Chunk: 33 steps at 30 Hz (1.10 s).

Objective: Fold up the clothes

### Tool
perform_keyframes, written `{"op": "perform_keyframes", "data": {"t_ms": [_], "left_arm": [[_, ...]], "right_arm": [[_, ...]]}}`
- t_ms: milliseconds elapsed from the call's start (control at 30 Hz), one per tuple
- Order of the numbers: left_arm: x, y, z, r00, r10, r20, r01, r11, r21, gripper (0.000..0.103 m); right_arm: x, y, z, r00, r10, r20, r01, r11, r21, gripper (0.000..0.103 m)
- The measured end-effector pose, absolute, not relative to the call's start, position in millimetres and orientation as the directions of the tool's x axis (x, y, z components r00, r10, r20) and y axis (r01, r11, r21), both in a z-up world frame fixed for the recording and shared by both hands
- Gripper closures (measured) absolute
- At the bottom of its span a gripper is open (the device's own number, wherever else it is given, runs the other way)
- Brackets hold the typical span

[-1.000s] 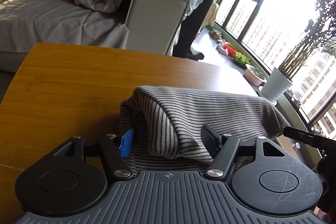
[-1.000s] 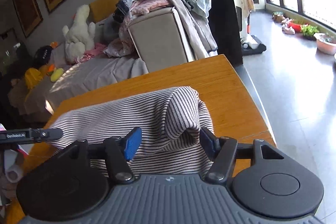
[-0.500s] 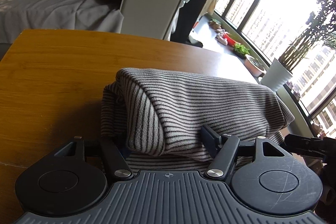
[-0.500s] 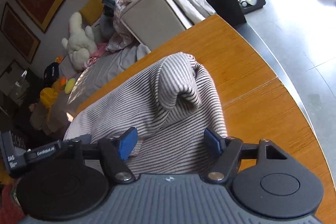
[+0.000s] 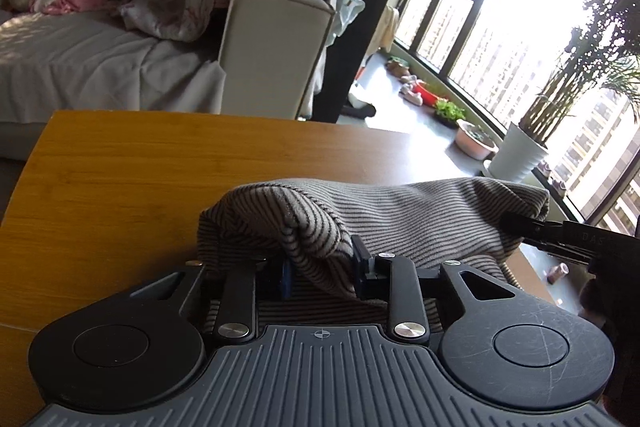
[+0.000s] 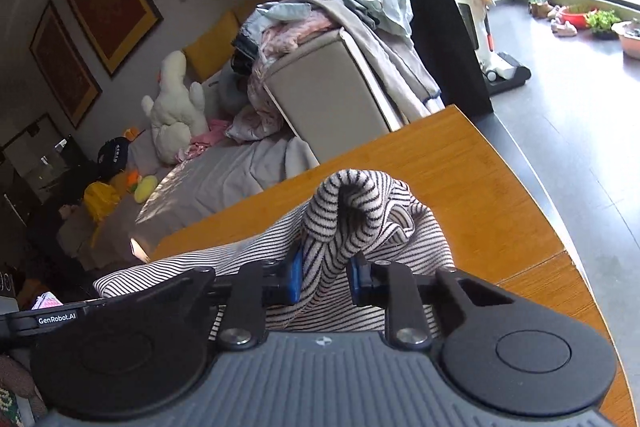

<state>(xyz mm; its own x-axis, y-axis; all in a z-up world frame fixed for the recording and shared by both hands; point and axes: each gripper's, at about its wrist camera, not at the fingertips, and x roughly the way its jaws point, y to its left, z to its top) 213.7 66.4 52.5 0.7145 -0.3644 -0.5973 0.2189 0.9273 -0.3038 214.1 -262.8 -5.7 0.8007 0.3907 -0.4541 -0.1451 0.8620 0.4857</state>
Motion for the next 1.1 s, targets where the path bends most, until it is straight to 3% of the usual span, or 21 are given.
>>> {"op": "perform_keyframes", "data": {"t_ms": [200, 400, 500, 567, 633, 800, 833, 1000, 1100], "left_arm": [[168, 65, 65, 0.71, -0.382, -0.592, 0.251, 0.922, -0.295, 0.073], [136, 59, 40, 0.656, -0.383, -0.651, 0.266, 0.924, -0.275, 0.071], [130, 56, 21, 0.621, -0.355, -0.699, 0.244, 0.935, -0.258, 0.065], [125, 58, 22, 0.623, -0.347, -0.701, 0.238, 0.938, -0.252, 0.059], [119, 61, 28, 0.637, -0.345, -0.689, 0.237, 0.939, -0.25, 0.054], [101, 58, 53, 0.715, -0.342, -0.609, 0.242, 0.939, -0.243, 0.039], [99, 56, 57, 0.729, -0.341, -0.594, 0.243, 0.94, -0.241, 0.035], [101, 44, 61, 0.737, -0.397, -0.546, 0.266, 0.914, -0.305, 0.032], [99, 43, 63, 0.772, -0.384, -0.506, 0.25, 0.916, -0.315, 0.034]], "right_arm": [[163, -268, 10, 0.795, 0.43, -0.428, -0.206, 0.855, 0.476, 0.081], [137, -274, -30, 0.742, 0.415, -0.527, -0.143, 0.866, 0.48, 0.081], [132, -277, -54, 0.724, 0.389, -0.57, -0.095, 0.874, 0.476, 0.078], [129, -280, -51, 0.734, 0.383, -0.561, -0.086, 0.872, 0.482, 0.07], [125, -282, -40, 0.767, 0.332, -0.549, -0.078, 0.898, 0.434, 0.047], [116, -284, -6, 0.854, 0.243, -0.461, -0.103, 0.946, 0.308, 0.015], [117, -282, -3, 0.862, 0.242, -0.445, -0.112, 0.948, 0.297, 0.012], [138, -258, 1, 0.865, 0.258, -0.43, -0.187, 0.962, 0.2, 0.015], [157, -241, -4, 0.853, 0.26, -0.454, -0.226, 0.966, 0.128, 0.047]]}}
